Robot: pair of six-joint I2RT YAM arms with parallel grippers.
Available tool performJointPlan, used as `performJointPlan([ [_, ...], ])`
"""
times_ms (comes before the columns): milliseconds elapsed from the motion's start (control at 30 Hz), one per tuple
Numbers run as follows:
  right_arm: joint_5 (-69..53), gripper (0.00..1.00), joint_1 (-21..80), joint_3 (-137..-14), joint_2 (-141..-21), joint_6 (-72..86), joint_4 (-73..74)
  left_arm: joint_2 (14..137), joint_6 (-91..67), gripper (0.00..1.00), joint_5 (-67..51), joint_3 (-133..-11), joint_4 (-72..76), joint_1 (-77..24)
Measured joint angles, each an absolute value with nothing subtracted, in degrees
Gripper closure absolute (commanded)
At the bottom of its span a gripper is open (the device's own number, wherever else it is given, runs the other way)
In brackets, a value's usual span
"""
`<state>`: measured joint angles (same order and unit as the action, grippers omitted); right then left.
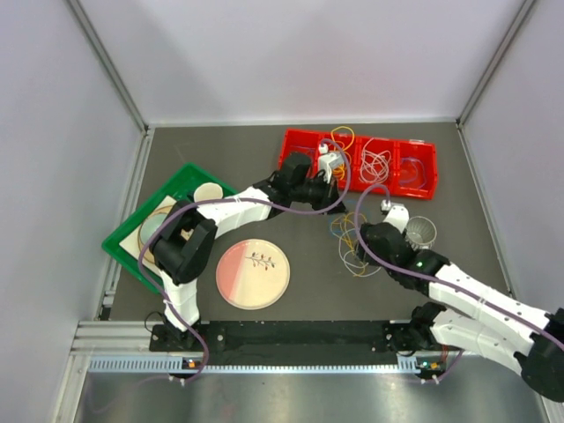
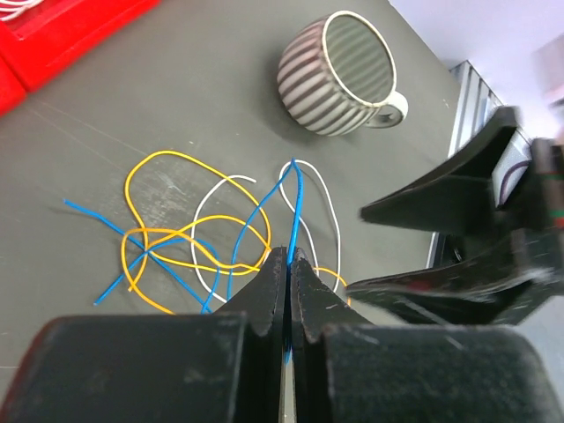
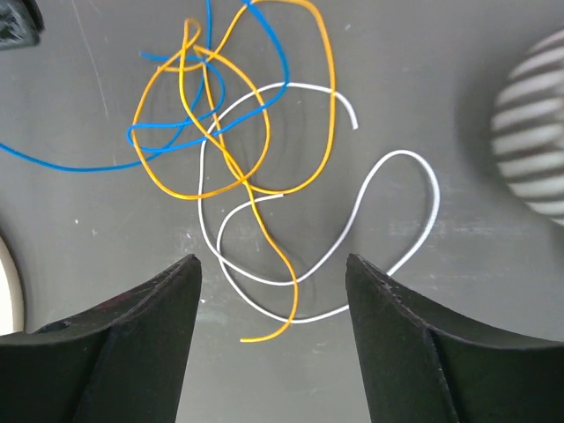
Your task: Untangle the cables
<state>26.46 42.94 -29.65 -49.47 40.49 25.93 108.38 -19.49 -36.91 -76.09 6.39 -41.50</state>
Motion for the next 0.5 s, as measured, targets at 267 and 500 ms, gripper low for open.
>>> performJointPlan([
  [267,23.7,0.43,42.9,-29.6,-59.9,39.5,18.2,108.4,-19.9,1.0,-37.5,-76.1,6.3,-41.5],
  [500,22.9,0.48,42.9,-31.3,-68.3,36.1,12.3,108.4,-20.2,1.0,-37.7,-76.1,5.7,-41.4],
])
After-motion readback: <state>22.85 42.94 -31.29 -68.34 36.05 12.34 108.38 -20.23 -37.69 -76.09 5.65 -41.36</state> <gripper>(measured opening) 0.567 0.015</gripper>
